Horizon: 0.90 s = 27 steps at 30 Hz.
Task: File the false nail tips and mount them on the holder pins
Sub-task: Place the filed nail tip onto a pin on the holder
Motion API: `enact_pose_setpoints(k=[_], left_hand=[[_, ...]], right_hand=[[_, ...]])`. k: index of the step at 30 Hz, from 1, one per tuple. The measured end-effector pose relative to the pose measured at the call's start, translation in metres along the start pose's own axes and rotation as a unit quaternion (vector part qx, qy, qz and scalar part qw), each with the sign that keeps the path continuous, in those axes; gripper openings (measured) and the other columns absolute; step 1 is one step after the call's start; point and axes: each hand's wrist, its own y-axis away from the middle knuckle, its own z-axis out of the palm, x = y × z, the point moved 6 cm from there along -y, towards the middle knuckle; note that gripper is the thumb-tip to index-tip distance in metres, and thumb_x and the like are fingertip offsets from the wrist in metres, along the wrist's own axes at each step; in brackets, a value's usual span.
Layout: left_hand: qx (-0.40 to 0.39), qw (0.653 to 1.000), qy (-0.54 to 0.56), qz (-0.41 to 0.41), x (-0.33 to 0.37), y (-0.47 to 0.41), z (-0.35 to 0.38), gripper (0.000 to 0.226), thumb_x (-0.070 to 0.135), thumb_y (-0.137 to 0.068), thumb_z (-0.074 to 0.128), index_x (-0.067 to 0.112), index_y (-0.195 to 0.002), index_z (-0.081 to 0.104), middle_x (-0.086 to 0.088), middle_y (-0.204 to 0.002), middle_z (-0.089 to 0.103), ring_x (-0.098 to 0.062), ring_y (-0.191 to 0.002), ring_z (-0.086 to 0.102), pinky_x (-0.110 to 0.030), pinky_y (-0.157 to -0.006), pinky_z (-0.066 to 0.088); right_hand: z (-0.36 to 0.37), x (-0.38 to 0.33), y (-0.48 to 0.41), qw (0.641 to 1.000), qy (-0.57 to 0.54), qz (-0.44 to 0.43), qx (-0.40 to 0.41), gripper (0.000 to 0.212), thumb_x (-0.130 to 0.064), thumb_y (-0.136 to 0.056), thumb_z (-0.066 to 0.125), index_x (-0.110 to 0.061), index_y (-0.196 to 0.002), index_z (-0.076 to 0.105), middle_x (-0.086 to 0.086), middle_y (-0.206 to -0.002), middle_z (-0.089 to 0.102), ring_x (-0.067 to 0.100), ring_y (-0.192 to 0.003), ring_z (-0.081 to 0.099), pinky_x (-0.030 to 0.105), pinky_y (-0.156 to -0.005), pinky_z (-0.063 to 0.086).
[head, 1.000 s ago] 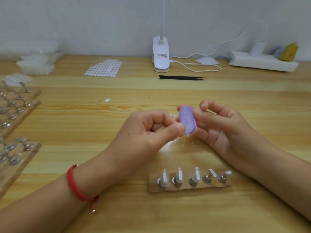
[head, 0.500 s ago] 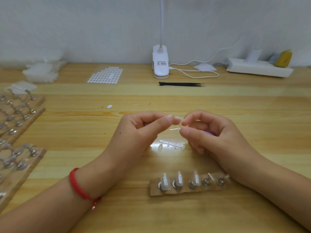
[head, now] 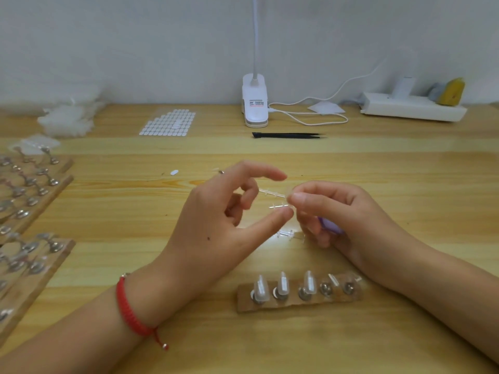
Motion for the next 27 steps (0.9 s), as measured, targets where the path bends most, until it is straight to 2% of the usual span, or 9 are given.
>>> enact_pose_setpoints(k=[2, 5, 8, 12, 13, 16, 21, 27], left_hand=[[0.01, 0.996, -0.066, 0.057, 0.01, -0.001, -0.005, 0.022, 0.033, -0.077, 0.074, 0.029, -0.098, 0.068, 0.012, -0.072, 0.037, -0.005, -0.047, 0.03, -0.01, -0.052, 0.027], [0.015, 0.989, -0.122, 0.086, 0.018, -0.001, -0.006, 0.02, 0.033, -0.077, 0.072, 0.028, -0.095, 0.068, 0.008, -0.077, 0.041, -0.006, -0.05, 0.032, -0.014, -0.055, 0.03], [0.02, 0.991, -0.115, 0.07, 0.025, -0.001, -0.01, 0.021, 0.035, -0.074, 0.072, 0.026, -0.093, 0.068, 0.002, -0.083, 0.045, -0.013, -0.057, 0.039, -0.018, -0.058, 0.035], [-0.015, 0.996, -0.083, 0.018, 0.038, 0.009, 0.0, 0.019, 0.043, -0.068, 0.07, 0.037, -0.086, 0.067, 0.009, -0.09, 0.045, -0.013, -0.082, 0.049, -0.007, -0.08, 0.034], [-0.036, 0.996, -0.077, 0.0, 0.04, 0.013, 0.008, 0.019, 0.046, -0.066, 0.069, 0.038, -0.083, 0.067, 0.012, -0.091, 0.045, -0.011, -0.087, 0.051, -0.009, -0.083, 0.033], [-0.091, 0.99, -0.106, -0.032, 0.042, 0.028, 0.026, 0.025, 0.053, -0.061, 0.064, 0.044, -0.085, 0.064, 0.016, -0.097, 0.044, -0.008, -0.101, 0.049, -0.023, -0.093, 0.032], [-0.086, 0.981, -0.164, -0.048, 0.035, 0.033, 0.032, 0.028, 0.061, -0.06, 0.06, 0.047, -0.085, 0.061, 0.019, -0.103, 0.044, 0.005, -0.101, 0.041, -0.029, -0.095, 0.028], [-0.099, 0.979, -0.164, -0.073, 0.03, 0.036, 0.036, 0.031, 0.063, -0.058, 0.058, 0.049, -0.086, 0.059, 0.023, -0.103, 0.04, 0.003, -0.101, 0.039, -0.019, -0.093, 0.022]], right_hand=[[0.001, 0.0, 0.0, 1.0, -0.005, 0.004, -0.009, 0.01, -0.027, -0.078, 0.069, -0.023, -0.069, 0.071, -0.005, -0.052, 0.048, 0.007, -0.046, 0.04, 0.014, -0.044, 0.036], [0.003, -0.001, 0.001, 1.0, 0.002, 0.005, -0.026, 0.012, -0.025, -0.08, 0.067, -0.023, -0.07, 0.072, -0.005, -0.051, 0.047, 0.007, -0.046, 0.039, 0.014, -0.045, 0.036], [0.001, -0.002, 0.001, 0.999, -0.036, 0.012, -0.007, 0.009, -0.029, -0.08, 0.067, -0.023, -0.075, 0.073, -0.004, -0.054, 0.047, 0.009, -0.047, 0.038, 0.016, -0.045, 0.036], [-0.009, 0.001, 0.0, 0.991, -0.11, 0.042, 0.058, 0.015, -0.029, -0.07, 0.069, -0.016, -0.078, 0.069, -0.002, -0.053, 0.049, 0.009, -0.042, 0.037, 0.018, -0.041, 0.035], [-0.009, 0.001, 0.0, 0.99, -0.115, 0.045, 0.062, 0.017, -0.029, -0.069, 0.067, -0.015, -0.078, 0.068, -0.001, -0.053, 0.049, 0.009, -0.042, 0.037, 0.017, -0.041, 0.034], [-0.008, 0.002, 0.0, 0.992, -0.107, 0.045, 0.058, 0.014, -0.028, -0.071, 0.066, -0.015, -0.077, 0.067, -0.001, -0.055, 0.05, 0.008, -0.043, 0.038, 0.018, -0.041, 0.033], [-0.008, 0.003, -0.001, 0.992, -0.106, 0.046, 0.052, 0.012, -0.028, -0.071, 0.066, -0.017, -0.075, 0.067, 0.0, -0.054, 0.05, 0.011, -0.045, 0.036, 0.018, -0.041, 0.034], [-0.007, 0.001, -0.001, 0.993, -0.1, 0.044, 0.047, 0.011, -0.026, -0.073, 0.064, -0.015, -0.077, 0.065, 0.0, -0.055, 0.049, 0.012, -0.047, 0.034, 0.018, -0.041, 0.034]])
